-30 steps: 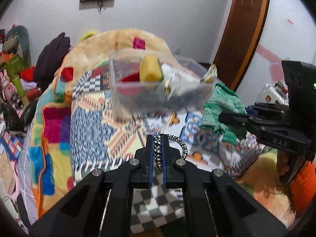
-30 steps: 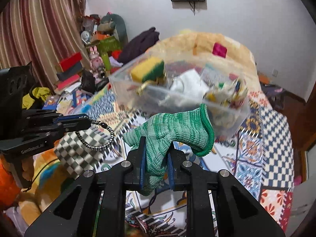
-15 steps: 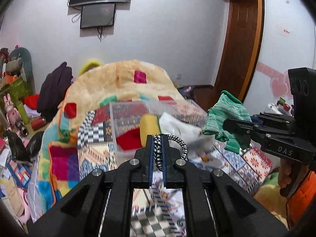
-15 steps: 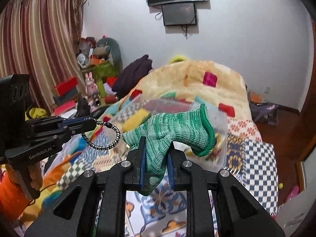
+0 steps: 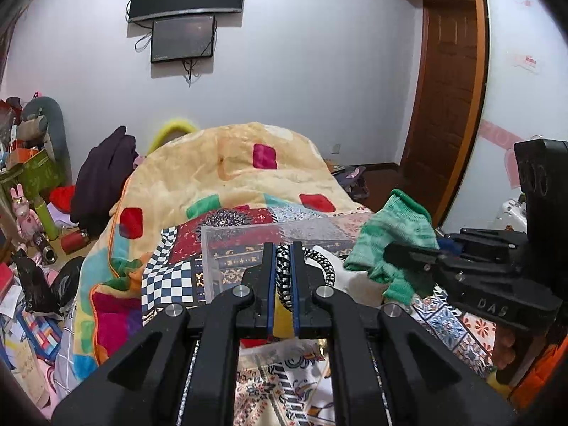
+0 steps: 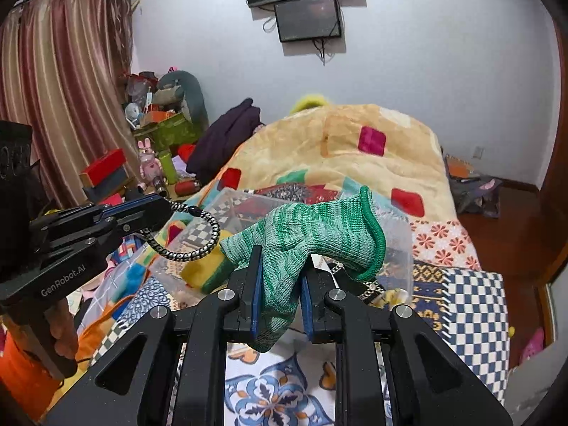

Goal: Organize soft objects
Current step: 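Lower the glove into the box with the right tool while the left drops the bracelet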

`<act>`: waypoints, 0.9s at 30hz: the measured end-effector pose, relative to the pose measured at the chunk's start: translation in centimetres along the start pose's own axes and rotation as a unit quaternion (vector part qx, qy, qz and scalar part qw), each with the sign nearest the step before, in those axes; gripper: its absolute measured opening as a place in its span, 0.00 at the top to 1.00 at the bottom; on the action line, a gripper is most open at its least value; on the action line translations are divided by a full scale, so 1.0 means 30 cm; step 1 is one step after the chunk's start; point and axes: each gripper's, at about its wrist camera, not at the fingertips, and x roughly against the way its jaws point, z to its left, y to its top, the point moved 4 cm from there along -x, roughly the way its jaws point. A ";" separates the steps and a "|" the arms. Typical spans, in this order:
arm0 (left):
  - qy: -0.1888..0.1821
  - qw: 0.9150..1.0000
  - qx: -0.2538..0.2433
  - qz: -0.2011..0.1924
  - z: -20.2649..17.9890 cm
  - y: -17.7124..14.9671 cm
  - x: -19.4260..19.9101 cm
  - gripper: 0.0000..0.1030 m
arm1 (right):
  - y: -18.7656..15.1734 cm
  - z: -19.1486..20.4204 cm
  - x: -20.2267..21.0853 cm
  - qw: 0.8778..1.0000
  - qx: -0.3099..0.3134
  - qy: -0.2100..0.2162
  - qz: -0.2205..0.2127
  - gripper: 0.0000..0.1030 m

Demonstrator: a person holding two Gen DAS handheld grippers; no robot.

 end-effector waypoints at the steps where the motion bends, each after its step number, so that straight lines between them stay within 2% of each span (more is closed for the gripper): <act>1: 0.001 1.000 0.001 0.004 0.001 -0.002 -0.015 0.94 | -0.003 -0.002 -0.019 1.000 -0.001 0.000 0.007 0.84; 12: -0.001 0.998 0.034 0.057 0.053 -0.068 -0.163 0.93 | -0.054 -0.003 -0.145 0.998 -0.005 -0.001 0.068 0.80; 14: 0.004 0.997 0.037 0.067 0.062 -0.083 -0.175 0.89 | -0.059 -0.007 -0.148 0.997 -0.008 0.000 0.076 0.76; 17: 0.007 0.996 0.035 0.076 0.066 -0.101 -0.174 0.84 | -0.059 -0.009 -0.135 0.997 -0.012 0.006 0.080 0.64; 19: 0.007 0.996 0.036 0.076 0.066 -0.107 -0.165 0.71 | -0.059 -0.002 -0.114 0.997 -0.011 0.013 0.077 0.51; 22: 0.009 0.997 0.035 0.065 0.064 -0.106 -0.134 0.59 | -0.057 0.008 -0.085 0.998 -0.002 0.009 0.070 0.49; 27: 0.006 0.998 0.035 0.044 0.055 -0.079 -0.062 0.53 | -0.037 0.021 -0.026 0.999 0.003 0.015 0.051 0.49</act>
